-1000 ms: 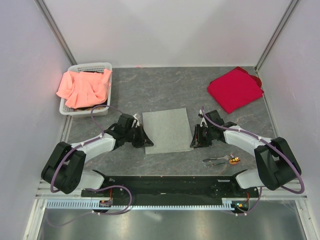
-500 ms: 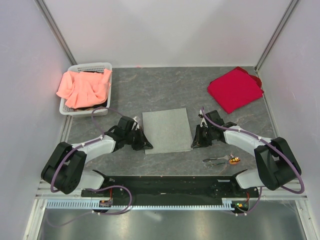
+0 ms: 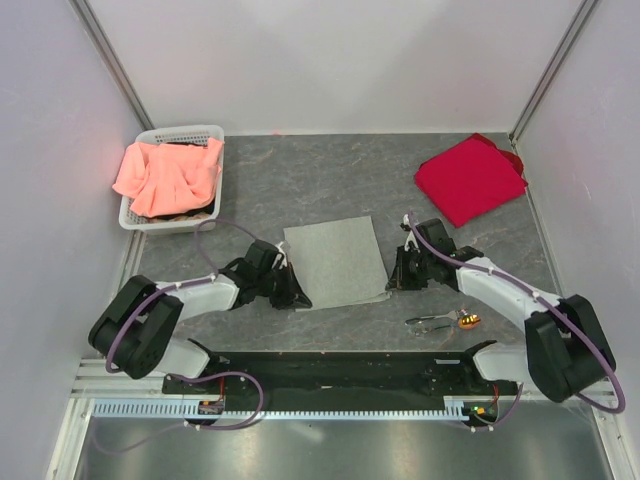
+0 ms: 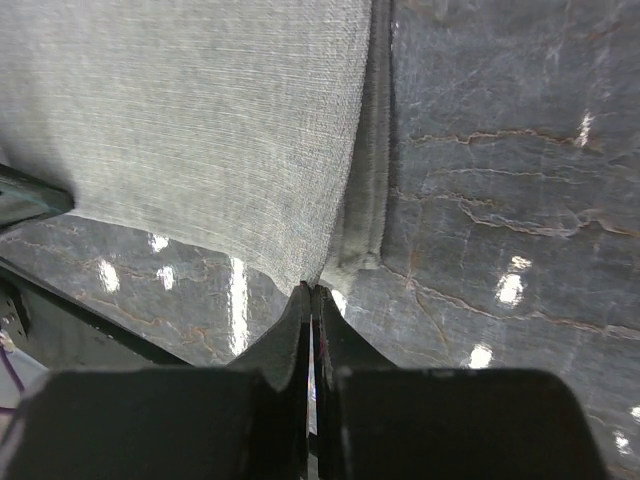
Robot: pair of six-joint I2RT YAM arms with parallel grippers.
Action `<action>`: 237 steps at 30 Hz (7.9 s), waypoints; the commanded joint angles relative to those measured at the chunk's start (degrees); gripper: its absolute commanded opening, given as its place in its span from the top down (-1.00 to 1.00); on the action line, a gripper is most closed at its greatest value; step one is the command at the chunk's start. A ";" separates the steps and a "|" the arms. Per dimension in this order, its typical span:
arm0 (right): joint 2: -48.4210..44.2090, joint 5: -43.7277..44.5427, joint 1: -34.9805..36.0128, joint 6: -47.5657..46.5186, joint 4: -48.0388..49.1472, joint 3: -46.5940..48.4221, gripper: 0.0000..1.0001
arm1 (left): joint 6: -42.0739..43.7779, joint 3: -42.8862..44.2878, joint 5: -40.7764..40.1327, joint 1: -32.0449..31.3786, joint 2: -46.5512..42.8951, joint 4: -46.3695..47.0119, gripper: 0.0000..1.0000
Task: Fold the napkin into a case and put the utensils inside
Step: Pick up the top corner of the square-folded napkin from the center of the board, then fold the top corner of the square-folded napkin at the center of the board, then smooth out the upper triangle-folded napkin at the center of the board.
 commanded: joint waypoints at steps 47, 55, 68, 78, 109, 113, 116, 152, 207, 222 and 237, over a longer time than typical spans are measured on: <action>40.16 -5.51 16.86 5.70 13.10 45.75 1.00 | -8.55 -10.70 -5.44 -3.89 -13.76 1.88 0.83; 44.55 -5.51 16.77 6.93 13.28 49.80 1.00 | -9.07 -11.84 -5.62 -3.89 -14.02 2.58 0.83; 49.91 -5.95 16.86 7.54 13.19 54.11 1.00 | -9.25 -12.54 -5.44 -3.89 -14.64 2.58 0.83; 51.85 -5.25 16.69 7.89 12.40 56.13 0.97 | -8.63 -12.19 -5.88 -3.89 -14.29 2.32 0.83; 47.37 -5.78 16.42 8.51 11.70 52.88 0.85 | -10.39 -10.00 -4.57 -3.98 -21.58 -4.89 0.79; 47.45 -5.34 16.42 9.04 11.87 52.88 0.82 | -9.51 -10.26 -4.21 -3.98 -20.62 -4.27 0.80; 48.24 -5.51 16.42 9.65 12.05 53.40 0.79 | -8.99 -10.52 -4.13 -3.98 -18.95 -3.14 0.81; 32.69 -9.63 2.28 -0.81 5.98 39.35 0.54 | -8.64 -1.65 -8.70 -3.98 -26.70 -13.43 0.72; 18.26 -5.69 22.57 10.26 26.44 15.18 0.07 | -2.85 3.44 -3.77 12.54 -16.32 -1.47 0.60; 24.08 -2.62 24.07 5.35 25.16 10.78 0.31 | 4.36 13.47 -7.11 13.86 10.75 4.08 0.74; 18.43 14.52 35.92 0.77 2.65 23.25 -0.11 | 3.33 14.53 -10.18 14.39 -16.11 -14.43 0.22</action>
